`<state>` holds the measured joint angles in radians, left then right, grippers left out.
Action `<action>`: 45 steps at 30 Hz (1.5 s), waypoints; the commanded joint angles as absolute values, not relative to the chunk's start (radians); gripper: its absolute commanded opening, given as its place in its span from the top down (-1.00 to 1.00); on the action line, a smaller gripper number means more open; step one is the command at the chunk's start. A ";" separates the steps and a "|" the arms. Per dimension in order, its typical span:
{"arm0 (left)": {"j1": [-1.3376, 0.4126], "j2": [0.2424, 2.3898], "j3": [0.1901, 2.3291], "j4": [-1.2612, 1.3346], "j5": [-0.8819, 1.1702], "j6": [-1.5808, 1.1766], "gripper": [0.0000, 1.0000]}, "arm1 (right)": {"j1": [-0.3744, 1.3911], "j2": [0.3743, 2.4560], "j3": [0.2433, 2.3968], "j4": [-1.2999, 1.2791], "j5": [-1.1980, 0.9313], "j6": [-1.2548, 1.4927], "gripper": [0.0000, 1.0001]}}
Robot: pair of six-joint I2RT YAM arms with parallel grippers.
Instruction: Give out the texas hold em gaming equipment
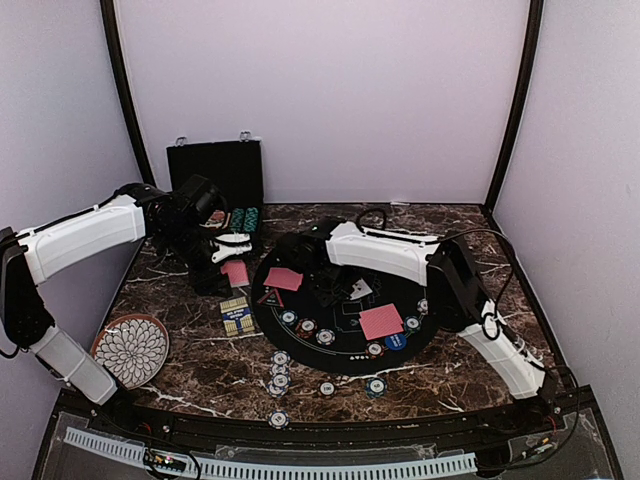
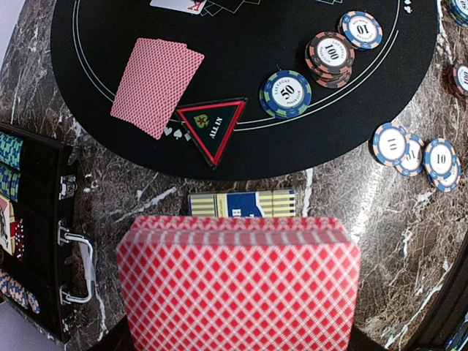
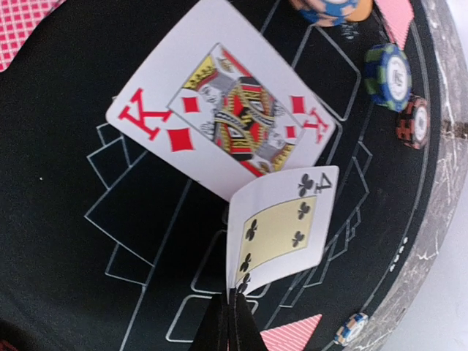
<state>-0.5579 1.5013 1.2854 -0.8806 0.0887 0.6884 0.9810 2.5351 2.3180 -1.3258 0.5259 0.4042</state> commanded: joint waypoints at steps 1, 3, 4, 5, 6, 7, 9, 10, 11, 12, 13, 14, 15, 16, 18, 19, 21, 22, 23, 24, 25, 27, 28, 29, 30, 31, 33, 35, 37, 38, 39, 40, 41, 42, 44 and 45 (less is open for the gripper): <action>-0.550 1.465 1.290 -0.899 0.103 0.696 1.00 | 0.988 2.583 2.380 -1.290 0.430 0.401 1.00; -0.550 1.467 1.290 -0.900 0.105 0.696 1.00 | 0.988 2.591 2.384 -1.269 0.392 0.402 1.00; -0.551 1.469 1.290 -0.900 0.106 0.696 1.00 | 0.988 2.590 2.383 -1.253 0.375 0.405 1.00; -0.550 1.470 1.290 -0.900 0.105 0.696 1.00 | 0.986 2.591 2.385 -1.235 0.356 0.408 0.97; -0.550 1.472 1.290 -0.900 0.104 0.695 1.00 | 0.985 2.589 2.384 -1.218 0.339 0.410 0.92; -0.550 1.472 1.291 -0.899 0.106 0.695 1.00 | 0.982 2.587 2.386 -1.202 0.320 0.412 0.87; -0.550 1.475 1.294 -0.900 0.108 0.694 1.00 | 0.973 2.583 2.384 -1.174 0.285 0.420 0.77; -0.550 1.476 1.294 -0.900 0.109 0.693 1.00 | 0.966 2.580 2.383 -1.161 0.267 0.424 0.72; -0.551 1.477 1.296 -0.901 0.110 0.693 1.00 | 0.958 2.575 2.376 -1.147 0.242 0.429 0.64; -0.550 1.477 1.296 -0.902 0.110 0.693 1.00 | 0.950 2.567 2.365 -1.128 0.218 0.433 0.45; -0.550 1.478 1.297 -0.904 0.110 0.693 1.00 | 0.943 2.554 2.349 -1.109 0.192 0.439 0.18; -0.550 1.478 1.298 -0.905 0.112 0.693 1.00 | 0.934 2.536 2.329 -1.087 0.168 0.445 -0.01; -0.550 1.477 1.297 -0.905 0.112 0.694 1.00 | 0.924 2.508 2.304 -1.064 0.142 0.450 -0.16; -0.551 1.477 1.296 -0.906 0.112 0.694 1.00 | 0.914 2.481 2.271 -1.030 0.106 0.456 -0.28; -0.551 1.476 1.293 -0.908 0.111 0.695 1.00 | 0.889 2.413 2.186 -0.945 0.017 0.468 -0.40; -0.551 1.475 1.292 -0.909 0.112 0.695 1.00 | 0.875 2.371 2.137 -0.893 -0.037 0.478 -0.42; -0.551 1.472 1.290 -0.908 0.114 0.694 1.00 | 0.841 2.289 2.034 -0.792 -0.125 0.498 -0.43; -0.551 1.471 1.290 -0.909 0.114 0.694 1.00 | 0.818 2.248 1.984 -0.738 -0.171 0.517 -0.43; -0.551 1.471 1.290 -0.909 0.113 0.695 1.00 | 0.793 2.214 1.927 -0.688 -0.220 0.526 -0.43; -0.551 1.469 1.289 -0.910 0.112 0.695 1.00 | 0.769 2.181 1.876 -0.639 -0.273 0.545 -0.43; -0.550 1.466 1.289 -0.910 0.111 0.695 1.00 | 0.743 2.153 1.831 -0.599 -0.306 0.555 -0.43; -0.551 1.463 1.287 -0.911 0.111 0.696 1.00 | 0.697 2.111 1.753 -0.541 -0.350 0.566 -0.43; -0.551 1.463 1.287 -0.911 0.111 0.696 1.00 | 0.677 2.099 1.722 -0.528 -0.358 0.566 -0.43; -0.551 1.462 1.286 -0.911 0.111 0.696 1.00 | 0.656 2.089 1.698 -0.517 -0.364 0.564 -0.43; -0.551 1.461 1.286 -0.912 0.112 0.696 1.00 | 0.640 2.082 1.668 -0.510 -0.369 0.561 -0.43; -0.551 1.461 1.286 -0.911 0.112 0.696 1.00 | 0.627 2.078 1.646 -0.503 -0.378 0.558 -0.43; -0.551 1.462 1.286 -0.910 0.114 0.695 1.00 | 0.607 2.076 1.606 -0.484 -0.388 0.556 -0.43; -0.550 1.462 1.289 -0.912 0.114 0.695 1.00 | 0.591 2.077 1.565 -0.460 -0.404 0.559 -0.41; -0.551 1.461 1.290 -0.915 0.112 0.695 1.00 | 0.581 2.076 1.522 -0.432 -0.412 0.566 -0.40; -0.551 1.462 1.290 -0.915 0.112 0.695 1.00 | 0.578 2.075 1.502 -0.416 -0.418 0.570 -0.39; -0.551 1.460 1.290 -0.915 0.110 0.696 1.00 | 0.576 2.073 1.481 -0.399 -0.428 0.576 -0.39; -0.550 1.458 1.290 -0.915 0.108 0.696 1.00 | 0.575 2.073 1.464 -0.382 -0.434 0.582 -0.38; -0.550 1.458 1.290 -0.915 0.108 0.696 1.00 | 0.575 2.072 1.450 -0.371 -0.439 0.587 -0.37; -0.550 1.458 1.290 -0.916 0.107 0.696 1.00 | 0.575 2.072 1.438 -0.361 -0.448 0.591 -0.37; -0.550 1.459 1.290 -0.916 0.107 0.696 1.00 | 0.575 2.071 1.411 -0.339 -0.461 0.601 -0.36; -0.550 1.459 1.290 -0.915 0.108 0.696 1.00 | 0.575 2.069 1.397 -0.324 -0.473 0.609 -0.35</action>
<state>-0.5579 1.5013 1.2854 -0.8917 0.0956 0.6884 0.5774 2.0792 1.4395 -0.4202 -0.4179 0.5774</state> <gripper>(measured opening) 0.671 0.681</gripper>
